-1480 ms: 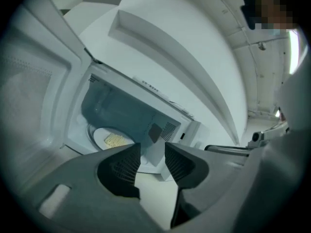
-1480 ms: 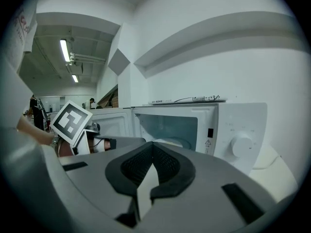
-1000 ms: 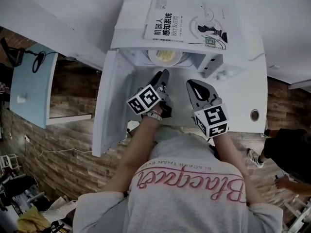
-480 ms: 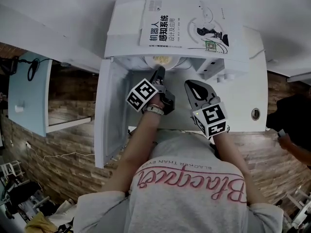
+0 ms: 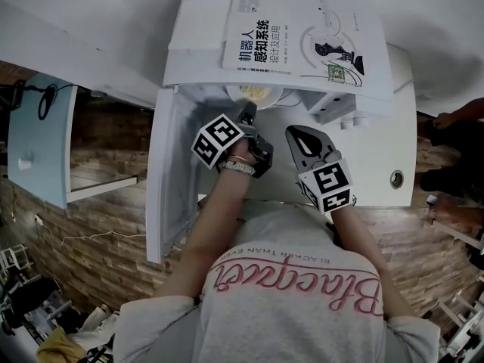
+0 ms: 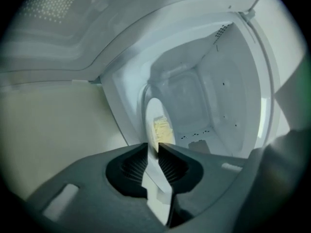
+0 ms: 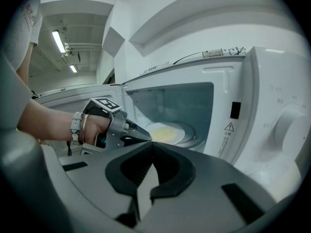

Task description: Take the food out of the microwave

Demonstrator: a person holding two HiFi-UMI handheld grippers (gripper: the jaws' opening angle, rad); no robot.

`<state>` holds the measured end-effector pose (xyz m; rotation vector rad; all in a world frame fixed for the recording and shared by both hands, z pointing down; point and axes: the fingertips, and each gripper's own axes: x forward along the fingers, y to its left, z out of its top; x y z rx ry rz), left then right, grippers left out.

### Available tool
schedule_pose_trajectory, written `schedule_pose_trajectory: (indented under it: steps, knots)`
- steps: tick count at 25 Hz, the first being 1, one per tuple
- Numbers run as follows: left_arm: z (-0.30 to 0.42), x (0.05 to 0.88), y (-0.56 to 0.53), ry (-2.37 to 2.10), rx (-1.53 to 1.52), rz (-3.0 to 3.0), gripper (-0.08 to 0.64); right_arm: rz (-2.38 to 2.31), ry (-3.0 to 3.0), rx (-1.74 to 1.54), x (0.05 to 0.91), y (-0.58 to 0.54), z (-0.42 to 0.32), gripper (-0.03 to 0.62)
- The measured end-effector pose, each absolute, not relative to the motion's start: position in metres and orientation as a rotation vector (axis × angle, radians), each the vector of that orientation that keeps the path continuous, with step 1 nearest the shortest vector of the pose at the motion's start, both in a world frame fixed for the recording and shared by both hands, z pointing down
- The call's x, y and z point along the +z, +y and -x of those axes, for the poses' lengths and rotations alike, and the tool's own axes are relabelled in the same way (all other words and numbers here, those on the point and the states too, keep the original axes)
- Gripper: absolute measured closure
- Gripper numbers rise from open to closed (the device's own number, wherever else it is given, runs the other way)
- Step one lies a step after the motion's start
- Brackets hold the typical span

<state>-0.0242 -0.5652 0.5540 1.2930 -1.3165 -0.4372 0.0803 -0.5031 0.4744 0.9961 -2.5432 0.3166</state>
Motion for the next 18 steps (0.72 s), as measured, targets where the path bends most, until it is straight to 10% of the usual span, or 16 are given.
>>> schedule_pose_trajectory:
  steps: [18]
  knots:
    - [0.012,0.533,-0.552,-1.201,-0.728,-1.346,0.549,-0.973,-2.566,0.285,0.475,-0.482,-0.101,0.583]
